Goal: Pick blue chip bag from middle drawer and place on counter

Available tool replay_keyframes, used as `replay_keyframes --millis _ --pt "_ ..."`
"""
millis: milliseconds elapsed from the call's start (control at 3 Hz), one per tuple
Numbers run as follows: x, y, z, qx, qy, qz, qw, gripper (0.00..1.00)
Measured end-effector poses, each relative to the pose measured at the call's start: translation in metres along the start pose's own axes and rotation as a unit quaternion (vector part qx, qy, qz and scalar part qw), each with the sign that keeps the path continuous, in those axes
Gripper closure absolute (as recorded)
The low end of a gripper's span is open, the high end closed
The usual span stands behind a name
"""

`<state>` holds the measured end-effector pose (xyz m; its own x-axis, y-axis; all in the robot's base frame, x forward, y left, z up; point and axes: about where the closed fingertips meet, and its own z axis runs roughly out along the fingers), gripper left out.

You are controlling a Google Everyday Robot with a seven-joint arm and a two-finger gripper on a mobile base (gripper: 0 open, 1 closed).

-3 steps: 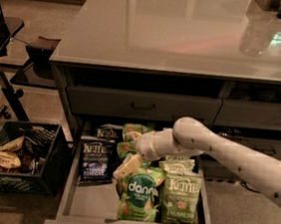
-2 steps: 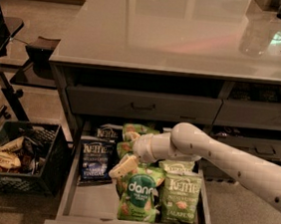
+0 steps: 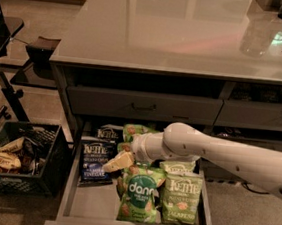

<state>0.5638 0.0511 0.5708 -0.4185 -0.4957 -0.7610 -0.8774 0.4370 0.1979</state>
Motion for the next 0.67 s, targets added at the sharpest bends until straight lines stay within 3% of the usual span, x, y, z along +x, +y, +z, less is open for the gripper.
replay_keyframes --millis 333,667 --pt "0.0012 -0.0038 -0.0021 0.023 0.016 0.037 0.9989 0.0" --pt "0.0012 -0.0038 -0.0021 0.023 0.016 0.037 0.9989 0.0"
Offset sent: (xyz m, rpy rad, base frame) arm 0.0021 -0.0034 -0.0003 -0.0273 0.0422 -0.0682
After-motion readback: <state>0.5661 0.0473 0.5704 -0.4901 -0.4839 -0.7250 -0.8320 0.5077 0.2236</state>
